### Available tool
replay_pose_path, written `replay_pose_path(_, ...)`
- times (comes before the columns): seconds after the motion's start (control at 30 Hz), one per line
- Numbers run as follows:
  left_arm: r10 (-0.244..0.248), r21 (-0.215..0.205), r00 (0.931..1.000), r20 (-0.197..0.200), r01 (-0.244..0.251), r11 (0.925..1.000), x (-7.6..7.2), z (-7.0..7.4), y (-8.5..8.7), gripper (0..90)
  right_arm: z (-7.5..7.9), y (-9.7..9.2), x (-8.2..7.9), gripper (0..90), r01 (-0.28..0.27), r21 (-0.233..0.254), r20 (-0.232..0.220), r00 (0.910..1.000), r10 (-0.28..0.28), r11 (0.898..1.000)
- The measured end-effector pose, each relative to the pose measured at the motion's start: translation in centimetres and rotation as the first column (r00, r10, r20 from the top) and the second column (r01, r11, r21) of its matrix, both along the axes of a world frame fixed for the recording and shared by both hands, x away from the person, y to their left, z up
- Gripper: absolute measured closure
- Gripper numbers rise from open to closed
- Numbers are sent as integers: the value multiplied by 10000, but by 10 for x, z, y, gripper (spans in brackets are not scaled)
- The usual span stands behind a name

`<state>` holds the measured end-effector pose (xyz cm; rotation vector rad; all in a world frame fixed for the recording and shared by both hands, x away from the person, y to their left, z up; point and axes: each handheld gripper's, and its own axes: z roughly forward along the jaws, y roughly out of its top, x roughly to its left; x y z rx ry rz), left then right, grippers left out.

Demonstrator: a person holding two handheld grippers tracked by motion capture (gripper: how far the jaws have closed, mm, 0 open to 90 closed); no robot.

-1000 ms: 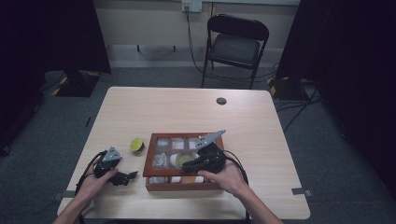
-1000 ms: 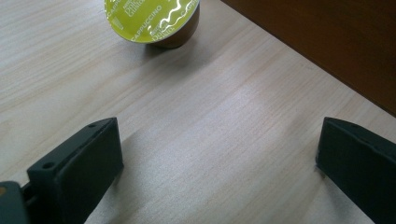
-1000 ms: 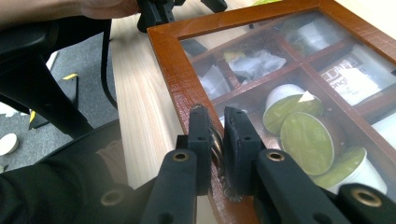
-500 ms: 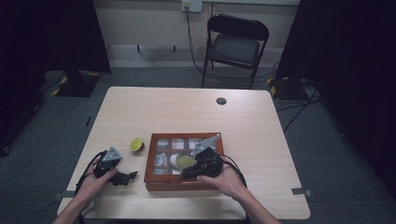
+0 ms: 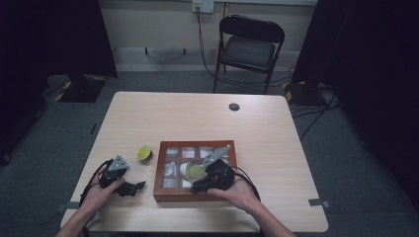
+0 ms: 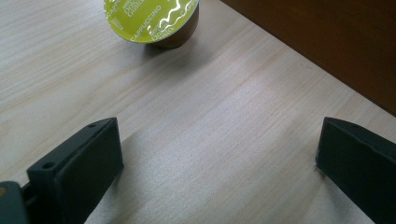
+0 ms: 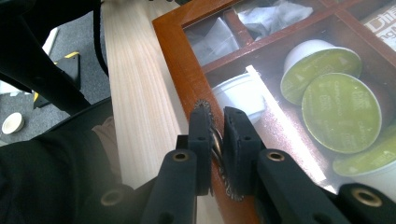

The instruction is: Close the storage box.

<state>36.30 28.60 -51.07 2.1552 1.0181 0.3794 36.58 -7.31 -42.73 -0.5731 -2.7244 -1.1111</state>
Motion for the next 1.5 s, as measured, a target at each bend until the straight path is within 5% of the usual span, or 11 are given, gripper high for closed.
replay_pose_path(0.33, 37, 27, 10000, -10, -37, 10000, 2, 0, 0, 0, 5, -9, 1, 740, 155, 567, 78, 9998, -159, 9983)
replay_pose_path(0.53, 11, 66, 10000, 15, -11, 10000, 2, 0, 0, 0, 7, -23, 4, 663, 792, 1157, 327, 9960, -835, 9901)
replay_pose_path(0.73, 12, 68, 10000, 18, -12, 10000, 2, 0, 0, 0, 7, -38, 5, 542, 1551, 1384, 515, 9852, -1635, 9782)
replay_pose_path(0.93, 34, 80, 10000, 22, -34, 10000, 2, 0, 0, 0, 11, -55, 4, 448, 2418, 1519, 837, 9630, -2562, 9584)
replay_pose_path(1.2, 31, 87, 10000, 26, -31, 10000, 2, 0, 0, 0, 8, -94, 8, 340, 3992, 1778, 914, 9034, -4190, 8994)
replay_pose_path(1.27, 32, 88, 10000, 25, -32, 10000, 2, 0, 0, 0, 3, -110, 10, 308, 4555, 1831, 847, 8756, -4756, 8712)
replay_pose_path(1.3, 31, 89, 10000, 26, -32, 10000, 2, 0, 0, 0, 3, -110, 10, 308, 4555, 1831, 847, 8756, -4756, 8712)
replay_pose_path(1.33, 31, 88, 10000, 25, -31, 10000, 2, 0, 0, 0, 0, -120, 13, 271, 4989, 1641, 792, 8532, -5155, 8510)
replay_pose_path(1.37, 31, 88, 10000, 25, -31, 10000, 2, 0, 0, 0, 0, -120, 13, 271, 4989, 1641, 792, 8532, -5155, 8510)
replay_pose_path(1.5, 29, 88, 10000, 25, -29, 10000, 2, 0, 0, 0, -6, -141, 16, 231, 5789, 1249, 859, 8028, -5900, 8058)
